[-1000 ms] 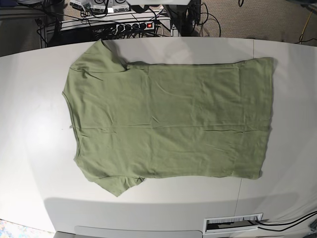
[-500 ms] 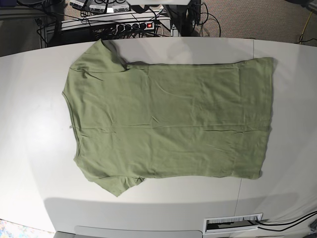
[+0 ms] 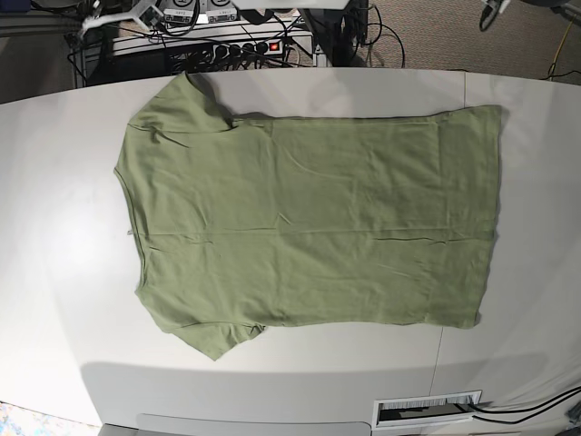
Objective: Fold the T-shirt properly
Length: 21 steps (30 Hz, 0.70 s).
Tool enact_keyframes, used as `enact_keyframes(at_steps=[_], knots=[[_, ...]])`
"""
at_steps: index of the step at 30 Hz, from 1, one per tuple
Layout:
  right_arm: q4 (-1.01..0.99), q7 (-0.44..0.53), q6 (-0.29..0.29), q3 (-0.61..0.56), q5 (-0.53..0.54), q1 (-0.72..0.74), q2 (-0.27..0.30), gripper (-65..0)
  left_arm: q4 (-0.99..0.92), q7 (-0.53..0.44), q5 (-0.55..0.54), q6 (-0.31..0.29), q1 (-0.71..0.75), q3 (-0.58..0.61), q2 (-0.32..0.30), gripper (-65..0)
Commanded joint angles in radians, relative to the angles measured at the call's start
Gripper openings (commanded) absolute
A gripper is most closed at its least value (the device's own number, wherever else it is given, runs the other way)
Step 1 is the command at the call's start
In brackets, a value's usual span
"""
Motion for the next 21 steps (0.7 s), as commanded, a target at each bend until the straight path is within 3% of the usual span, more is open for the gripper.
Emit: enact_keyframes(at_steps=[1,8,12,21], knots=[[0.040,0.001,-0.002,0.003,-0.022,-0.017,0.006,-65.0,0.028,-0.014,-0.008,-0.022,0.020,-0.021,-0.006,-65.0],[0.228,-0.074,-0.002,0.003,-0.095,-0.019,0.006,-65.0,0.169,-0.015,0.001,-0.040,0.018,-0.064,-0.006,-65.0],[0.308,-0.102,-0.003,0.003,-0.176,-0.016,0.006,-65.0,0.244,-0.015,0.074,-0.040,-0.005,-0.064,-0.006,-65.0],[0.409,-0.190,-0.003,0.004,-0.249,0.050,0.005,-65.0,0.335,-0.019,0.191,-0.037,-0.107,-0.063,-0.008,-65.0]])
